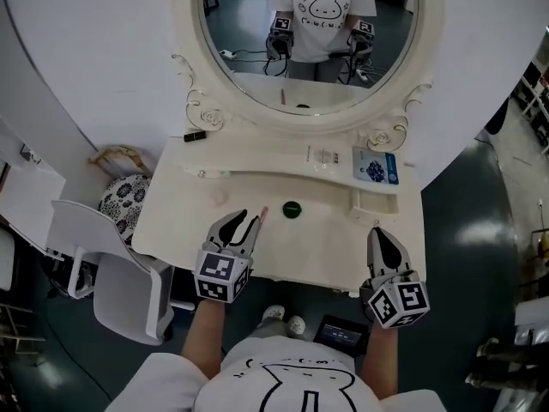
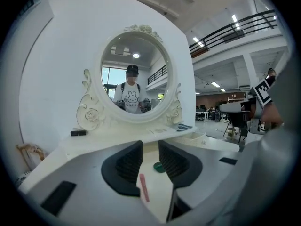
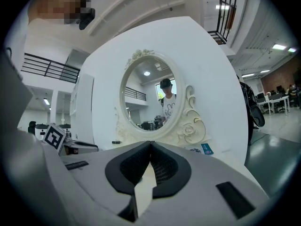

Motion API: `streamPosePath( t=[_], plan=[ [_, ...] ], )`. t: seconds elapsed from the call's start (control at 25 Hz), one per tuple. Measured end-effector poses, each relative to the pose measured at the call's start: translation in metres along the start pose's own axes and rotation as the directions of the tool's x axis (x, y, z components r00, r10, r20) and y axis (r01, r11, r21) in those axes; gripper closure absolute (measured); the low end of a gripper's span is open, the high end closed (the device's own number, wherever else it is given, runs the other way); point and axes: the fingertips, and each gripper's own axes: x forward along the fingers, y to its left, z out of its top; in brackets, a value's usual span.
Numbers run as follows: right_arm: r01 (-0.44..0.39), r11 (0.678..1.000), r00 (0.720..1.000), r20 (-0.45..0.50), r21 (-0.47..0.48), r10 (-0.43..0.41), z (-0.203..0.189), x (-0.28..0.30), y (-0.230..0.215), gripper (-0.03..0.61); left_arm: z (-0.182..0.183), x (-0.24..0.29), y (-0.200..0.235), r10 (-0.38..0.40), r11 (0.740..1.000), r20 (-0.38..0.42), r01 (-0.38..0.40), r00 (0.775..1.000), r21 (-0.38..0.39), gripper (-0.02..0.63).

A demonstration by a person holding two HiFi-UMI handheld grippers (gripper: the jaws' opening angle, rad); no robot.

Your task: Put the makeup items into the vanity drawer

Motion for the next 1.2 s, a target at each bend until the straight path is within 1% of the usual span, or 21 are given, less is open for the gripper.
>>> streamPosePath(
  t=[0.12,0.24,0.32,0.44,0.56,0.76,0.88,1.0,1.16,1.2],
  plan=[
    [0.026,0.999,0.999,-0.045,0.023,-0.025,-0.020,0.006,-0.007,0.570,-0.023,0.013,0.006,-0.007,1.000,-0.069,0.007,0.998,-0.012,0.488],
    [0.042,0.998,0.995,-0.091,0.045,-0.038,-0.042,0.011,-0.011,0.569,-0.054,0.024,0.010,-0.012,1.000,-0.163,0.007,0.987,-0.030,0.488],
    [0.048,0.997,0.992,-0.121,0.061,-0.040,-0.056,0.013,-0.011,0.571,-0.077,0.031,0.010,-0.018,0.999,-0.232,0.007,0.973,-0.050,0.488],
    [0.058,0.995,0.986,-0.161,0.082,-0.044,-0.076,0.016,-0.012,0.570,-0.107,0.039,0.008,-0.036,0.998,-0.324,0.017,0.945,-0.061,0.488],
    [0.068,0.993,0.980,-0.193,0.093,-0.049,-0.092,0.017,-0.015,0.570,-0.129,0.046,0.009,-0.027,0.998,-0.385,0.002,0.923,-0.064,0.488],
    [0.083,0.991,0.972,-0.228,0.107,-0.057,-0.108,0.017,-0.017,0.570,-0.153,0.054,0.012,-0.029,0.996,-0.460,-0.013,0.887,-0.087,0.488],
    [0.083,0.991,0.969,-0.242,0.108,-0.055,-0.113,0.019,-0.017,0.570,-0.160,0.060,0.012,-0.022,0.997,-0.492,-0.020,0.870,-0.081,0.488],
    [0.080,0.991,0.968,-0.245,0.104,-0.053,-0.116,0.022,-0.016,0.570,-0.162,0.063,0.015,0.007,0.998,-0.504,-0.037,0.864,-0.051,0.505],
    [0.080,0.992,0.967,-0.248,0.100,-0.053,-0.116,0.025,-0.016,0.571,-0.164,0.064,0.016,0.016,0.999,-0.509,-0.032,0.860,-0.022,0.523],
    [0.080,0.992,0.968,-0.246,0.099,-0.053,-0.115,0.026,-0.016,0.570,-0.164,0.064,0.017,0.017,0.999,-0.513,-0.033,0.858,-0.022,0.548]
  ],
)
